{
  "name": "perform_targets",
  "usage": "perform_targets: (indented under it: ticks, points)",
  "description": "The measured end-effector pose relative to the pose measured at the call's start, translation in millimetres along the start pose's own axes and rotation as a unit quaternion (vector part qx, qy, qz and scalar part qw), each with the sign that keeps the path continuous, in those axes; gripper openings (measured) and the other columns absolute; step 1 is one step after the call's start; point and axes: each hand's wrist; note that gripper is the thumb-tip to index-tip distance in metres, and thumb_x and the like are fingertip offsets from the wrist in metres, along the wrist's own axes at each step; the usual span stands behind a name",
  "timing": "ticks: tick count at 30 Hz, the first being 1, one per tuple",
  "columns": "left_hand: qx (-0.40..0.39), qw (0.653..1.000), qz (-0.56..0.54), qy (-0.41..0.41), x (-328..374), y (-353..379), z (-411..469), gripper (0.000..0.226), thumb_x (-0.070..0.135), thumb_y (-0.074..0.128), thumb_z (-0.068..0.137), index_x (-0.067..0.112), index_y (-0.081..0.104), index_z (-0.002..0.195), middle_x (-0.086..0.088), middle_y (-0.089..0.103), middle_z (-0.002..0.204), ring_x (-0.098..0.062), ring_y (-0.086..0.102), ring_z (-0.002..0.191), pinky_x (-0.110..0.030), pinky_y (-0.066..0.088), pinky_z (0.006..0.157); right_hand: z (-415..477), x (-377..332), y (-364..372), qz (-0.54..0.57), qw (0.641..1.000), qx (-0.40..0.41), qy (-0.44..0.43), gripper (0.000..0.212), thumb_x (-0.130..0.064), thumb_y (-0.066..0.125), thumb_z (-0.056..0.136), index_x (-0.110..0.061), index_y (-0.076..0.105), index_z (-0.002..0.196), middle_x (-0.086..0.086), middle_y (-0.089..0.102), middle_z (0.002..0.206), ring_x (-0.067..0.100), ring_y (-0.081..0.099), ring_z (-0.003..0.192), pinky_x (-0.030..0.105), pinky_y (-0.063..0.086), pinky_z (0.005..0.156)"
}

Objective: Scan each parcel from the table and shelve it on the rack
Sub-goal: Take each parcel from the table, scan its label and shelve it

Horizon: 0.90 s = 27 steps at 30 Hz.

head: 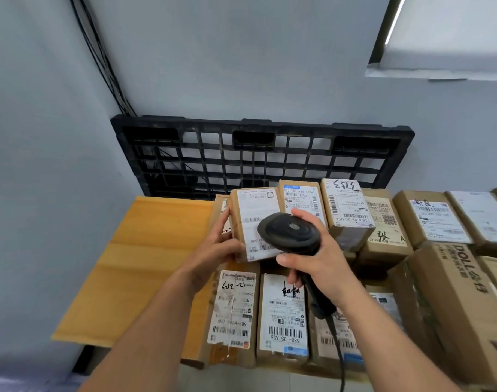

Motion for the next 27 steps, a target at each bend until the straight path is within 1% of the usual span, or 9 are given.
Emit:
perform_targets:
  ticks: [5,9,11,15,17,20,23,25,27]
  points:
    - [0.014,0.999,-0.001,0.044,13,4,-24,0.097,-0.004,0.067,0.082,0.042,0.016,0.15,-0.012,0.073,0.102,-0.028,0.072,0.091,-0.03,0.057,0.069,-17,-17,4,-0.009,0.999,-0.005,-0.036,0.079,0.006,0.078,0.075,-0.045,0.049,0.128,0.009,0.063,0.12,0.032,0.062,0.055,0.039,0.053,0.052]
    - [0.055,0.994,0.009,0.09,21,7,-43,0.104,-0.01,0.068,0.078,0.04,0.012,0.151,-0.006,0.075,0.096,-0.021,0.073,0.088,-0.026,0.056,0.064,-41,-32,10,-0.006,0.997,-0.005,-0.075,0.08,0.005,0.079,0.074,-0.045,0.049,0.129,0.008,0.064,0.117,0.03,0.063,0.055,0.041,0.055,0.055]
    - [0.082,0.99,0.011,0.114,23,4,-52,0.108,-0.012,0.068,0.076,0.039,0.011,0.152,-0.008,0.074,0.101,-0.019,0.072,0.092,-0.026,0.057,0.066,-57,-40,11,0.014,0.995,-0.009,-0.098,0.082,0.003,0.081,0.071,-0.044,0.05,0.13,0.006,0.066,0.113,0.031,0.063,0.055,0.041,0.054,0.054]
    - [0.117,0.982,0.034,0.142,24,3,-71,0.111,-0.012,0.071,0.075,0.041,0.009,0.151,-0.01,0.068,0.113,-0.014,0.07,0.097,-0.022,0.057,0.065,-91,-53,14,0.021,0.99,-0.041,-0.134,0.08,-0.004,0.083,0.069,-0.048,0.052,0.128,-0.004,0.068,0.111,0.031,0.063,0.054,0.037,0.055,0.05]
    - [0.129,0.979,0.047,0.151,24,6,-82,0.112,-0.009,0.073,0.075,0.041,0.008,0.151,-0.009,0.068,0.112,-0.013,0.069,0.098,-0.019,0.056,0.063,-106,-56,15,0.021,0.989,-0.044,-0.141,0.08,-0.005,0.083,0.068,-0.048,0.052,0.127,-0.001,0.068,0.112,0.03,0.063,0.053,0.035,0.054,0.05]
    - [0.142,0.974,0.059,0.167,23,12,-99,0.112,-0.007,0.074,0.074,0.041,0.008,0.151,-0.008,0.067,0.113,-0.019,0.067,0.103,-0.019,0.055,0.064,-126,-58,16,0.017,0.988,-0.048,-0.145,0.079,-0.004,0.083,0.071,-0.049,0.051,0.128,0.01,0.069,0.106,0.03,0.063,0.055,0.036,0.055,0.051]
    - [0.155,0.97,0.064,0.174,21,18,-116,0.112,-0.007,0.074,0.074,0.041,0.008,0.151,-0.009,0.068,0.112,-0.019,0.066,0.105,-0.021,0.055,0.067,-146,-57,16,0.013,0.987,-0.052,-0.152,0.077,-0.005,0.082,0.071,-0.047,0.051,0.128,0.007,0.07,0.102,0.031,0.062,0.054,0.037,0.054,0.051]
    - [0.165,0.967,0.068,0.179,19,23,-128,0.112,-0.007,0.074,0.074,0.041,0.007,0.151,-0.009,0.069,0.111,-0.017,0.067,0.103,-0.02,0.054,0.066,-158,-57,16,0.014,0.986,-0.06,-0.158,0.076,-0.008,0.08,0.068,-0.045,0.051,0.128,0.004,0.069,0.107,0.03,0.062,0.053,0.034,0.054,0.05]
    - [0.172,0.966,0.068,0.181,17,27,-142,0.112,-0.007,0.074,0.074,0.04,0.007,0.151,-0.009,0.069,0.11,-0.016,0.068,0.101,-0.018,0.054,0.063,-170,-57,17,0.015,0.984,-0.071,-0.163,0.075,-0.008,0.08,0.068,-0.045,0.052,0.127,0.005,0.068,0.11,0.03,0.061,0.053,0.033,0.053,0.048]
Point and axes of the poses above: each hand's wrist, its own z-axis towards the middle knuckle, its own y-axis out of the palm, x = y × z
